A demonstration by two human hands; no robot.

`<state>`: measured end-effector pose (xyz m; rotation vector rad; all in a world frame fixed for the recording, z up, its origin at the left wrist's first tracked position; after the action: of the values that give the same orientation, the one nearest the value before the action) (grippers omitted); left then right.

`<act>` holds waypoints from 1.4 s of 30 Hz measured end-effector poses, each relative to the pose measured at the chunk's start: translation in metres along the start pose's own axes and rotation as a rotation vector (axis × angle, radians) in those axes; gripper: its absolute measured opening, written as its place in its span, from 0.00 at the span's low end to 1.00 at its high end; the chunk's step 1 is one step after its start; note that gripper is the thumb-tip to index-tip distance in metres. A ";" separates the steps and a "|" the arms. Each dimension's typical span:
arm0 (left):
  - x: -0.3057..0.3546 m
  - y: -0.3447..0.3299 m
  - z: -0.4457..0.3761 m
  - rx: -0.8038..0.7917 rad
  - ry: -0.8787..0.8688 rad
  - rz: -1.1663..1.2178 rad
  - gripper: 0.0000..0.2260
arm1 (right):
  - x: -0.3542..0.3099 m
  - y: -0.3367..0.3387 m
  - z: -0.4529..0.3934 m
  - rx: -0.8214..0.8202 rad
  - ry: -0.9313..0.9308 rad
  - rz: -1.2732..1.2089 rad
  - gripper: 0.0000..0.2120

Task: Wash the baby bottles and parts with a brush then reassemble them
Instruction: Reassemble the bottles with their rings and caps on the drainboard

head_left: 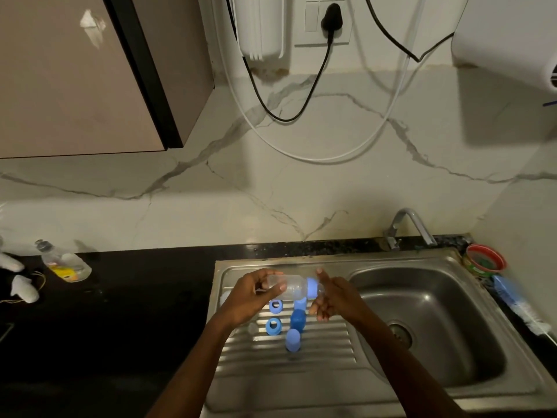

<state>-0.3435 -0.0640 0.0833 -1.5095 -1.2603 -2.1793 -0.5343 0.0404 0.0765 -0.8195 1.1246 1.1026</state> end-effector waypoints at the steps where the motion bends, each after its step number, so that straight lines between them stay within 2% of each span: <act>1: -0.001 0.001 0.000 0.006 0.004 0.005 0.16 | 0.000 0.001 -0.002 -0.017 0.004 -0.020 0.27; 3: -0.006 0.003 0.000 0.014 0.023 0.003 0.16 | -0.007 0.003 -0.001 -0.089 0.098 -0.004 0.16; 4: -0.007 0.003 0.001 0.015 0.030 0.000 0.16 | -0.008 0.002 -0.001 -0.122 0.132 0.017 0.14; 5: -0.008 0.003 0.003 0.010 0.028 -0.002 0.16 | -0.008 0.000 0.000 -0.135 0.131 0.042 0.14; 8: -0.008 0.002 0.004 0.004 0.000 -0.040 0.15 | -0.002 -0.001 0.000 -0.060 0.016 0.101 0.32; 9: -0.009 0.002 0.004 0.011 0.005 -0.052 0.15 | 0.000 0.002 -0.001 -0.016 0.013 0.096 0.32; 11: -0.012 0.006 0.003 0.037 0.030 -0.056 0.19 | 0.000 0.004 -0.002 -0.010 0.074 0.044 0.25; 13: -0.015 0.008 0.004 0.050 0.042 -0.039 0.25 | -0.001 -0.004 -0.003 -0.102 0.157 0.101 0.16; 15: -0.016 0.008 0.006 0.044 0.041 -0.020 0.28 | 0.002 -0.009 -0.003 -0.121 0.180 0.125 0.12; 22: -0.011 0.018 0.016 0.038 -0.040 -0.079 0.19 | 0.012 -0.023 -0.001 -0.172 0.085 -0.015 0.20; 25: -0.012 0.025 0.018 0.079 -0.064 -0.134 0.18 | 0.027 -0.030 -0.006 -0.132 0.012 -0.120 0.18; 27: -0.020 0.031 0.016 0.155 -0.041 -0.215 0.18 | 0.043 -0.027 -0.010 0.052 0.014 -0.005 0.17; 29: -0.034 0.035 0.016 0.215 0.004 -0.294 0.19 | 0.061 -0.023 -0.008 0.210 0.085 0.240 0.20; 30: -0.040 0.035 0.019 0.230 0.017 -0.320 0.20 | 0.073 -0.028 -0.007 0.177 0.141 0.327 0.21; 32: -0.046 0.032 0.024 0.244 0.014 -0.357 0.21 | 0.098 -0.048 -0.007 -0.003 0.206 0.590 0.20; 33: -0.048 0.031 0.026 0.251 0.012 -0.372 0.20 | 0.112 -0.058 -0.006 -0.094 0.211 0.737 0.21; 35: -0.052 0.029 0.029 0.278 0.027 -0.383 0.18 | 0.138 -0.072 -0.007 -0.162 0.167 0.932 0.21; 39: -0.056 0.025 0.031 0.248 0.047 -0.418 0.19 | 0.160 -0.081 -0.010 -0.252 0.156 0.969 0.15; 40: -0.054 0.025 0.031 0.231 0.041 -0.431 0.19 | 0.156 -0.078 -0.011 -0.238 0.202 0.940 0.16; 42: -0.042 0.037 0.030 0.255 0.012 -0.441 0.21 | 0.122 -0.055 -0.011 -0.082 0.313 0.746 0.22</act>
<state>-0.2825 -0.0764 0.0707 -1.2039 -1.9326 -2.1486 -0.4785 0.0461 -0.0453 -0.6557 1.7328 1.6770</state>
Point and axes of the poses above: each hand's wrist, its own z-axis away from the middle knuckle, its own y-axis out of the back of the hand, x = y × z, the point moved 6 cm from there along -z, towards the middle knuckle, and after that the axes turned 14 degrees about -z, right-handed, at the moved point
